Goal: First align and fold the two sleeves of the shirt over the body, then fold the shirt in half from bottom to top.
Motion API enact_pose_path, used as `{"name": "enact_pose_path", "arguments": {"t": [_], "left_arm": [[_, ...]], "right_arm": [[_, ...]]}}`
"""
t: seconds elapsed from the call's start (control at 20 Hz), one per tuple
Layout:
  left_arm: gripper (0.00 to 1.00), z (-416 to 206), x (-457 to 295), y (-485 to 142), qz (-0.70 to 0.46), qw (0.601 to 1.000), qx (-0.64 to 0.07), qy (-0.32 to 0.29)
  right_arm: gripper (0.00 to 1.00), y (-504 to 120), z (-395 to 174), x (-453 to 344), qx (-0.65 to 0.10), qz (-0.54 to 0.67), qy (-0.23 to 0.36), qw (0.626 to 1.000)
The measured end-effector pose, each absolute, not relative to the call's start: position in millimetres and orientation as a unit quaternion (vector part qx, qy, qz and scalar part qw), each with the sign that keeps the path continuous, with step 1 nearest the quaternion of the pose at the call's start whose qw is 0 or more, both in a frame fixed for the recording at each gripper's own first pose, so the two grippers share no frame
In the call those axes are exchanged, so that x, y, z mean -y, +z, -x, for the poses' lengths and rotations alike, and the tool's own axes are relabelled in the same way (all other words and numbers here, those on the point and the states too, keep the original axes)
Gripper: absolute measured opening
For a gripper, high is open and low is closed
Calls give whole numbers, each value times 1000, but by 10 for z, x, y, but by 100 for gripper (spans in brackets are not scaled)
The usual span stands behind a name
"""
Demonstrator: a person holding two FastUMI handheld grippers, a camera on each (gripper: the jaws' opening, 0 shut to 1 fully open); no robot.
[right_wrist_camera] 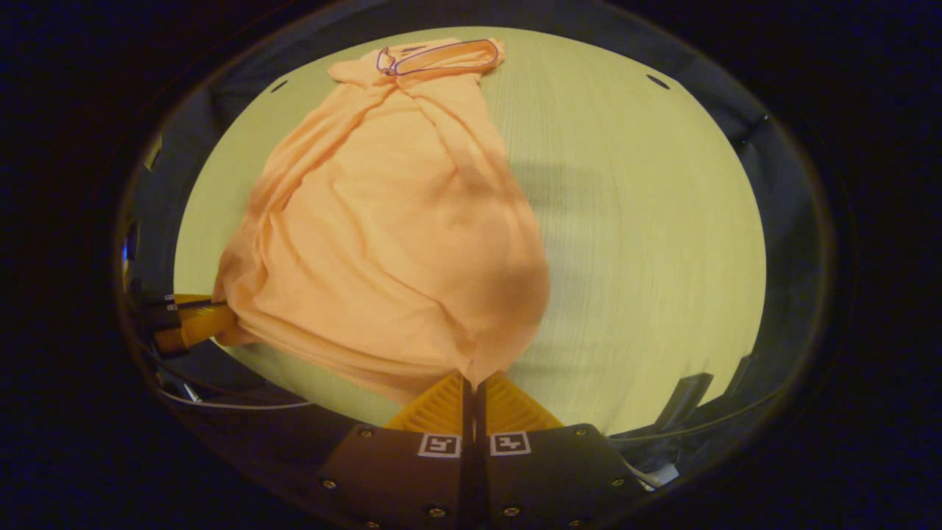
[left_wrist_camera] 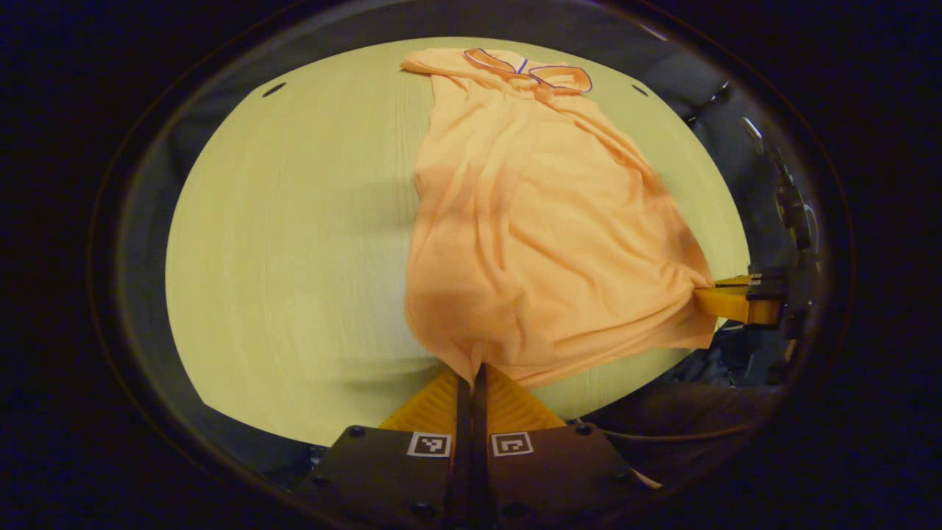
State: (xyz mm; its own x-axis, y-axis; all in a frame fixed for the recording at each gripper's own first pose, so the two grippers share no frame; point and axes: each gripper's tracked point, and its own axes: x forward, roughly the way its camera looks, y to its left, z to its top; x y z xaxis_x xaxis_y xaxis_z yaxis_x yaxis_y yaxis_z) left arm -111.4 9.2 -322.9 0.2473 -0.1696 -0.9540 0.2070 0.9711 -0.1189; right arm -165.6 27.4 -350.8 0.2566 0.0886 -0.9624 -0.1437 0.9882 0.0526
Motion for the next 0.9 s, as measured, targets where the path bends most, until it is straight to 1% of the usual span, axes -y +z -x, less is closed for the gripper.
{"name": "enact_pose_path", "arguments": {"t": [0.5,0.7,0.9], "left_arm": [[6,402,7,-2732,-2,825,-553,-118],[6,-70,92,-2543,10,839,-530,-120],[6,-679,103,-2275,24,856,-502,-120]], "right_arm": [[0,-2920,856,-284,-542,1,68,837],[0,-2682,412,-273,-515,2,69,854],[0,-2403,-111,-286,-484,-3,68,872]]}}
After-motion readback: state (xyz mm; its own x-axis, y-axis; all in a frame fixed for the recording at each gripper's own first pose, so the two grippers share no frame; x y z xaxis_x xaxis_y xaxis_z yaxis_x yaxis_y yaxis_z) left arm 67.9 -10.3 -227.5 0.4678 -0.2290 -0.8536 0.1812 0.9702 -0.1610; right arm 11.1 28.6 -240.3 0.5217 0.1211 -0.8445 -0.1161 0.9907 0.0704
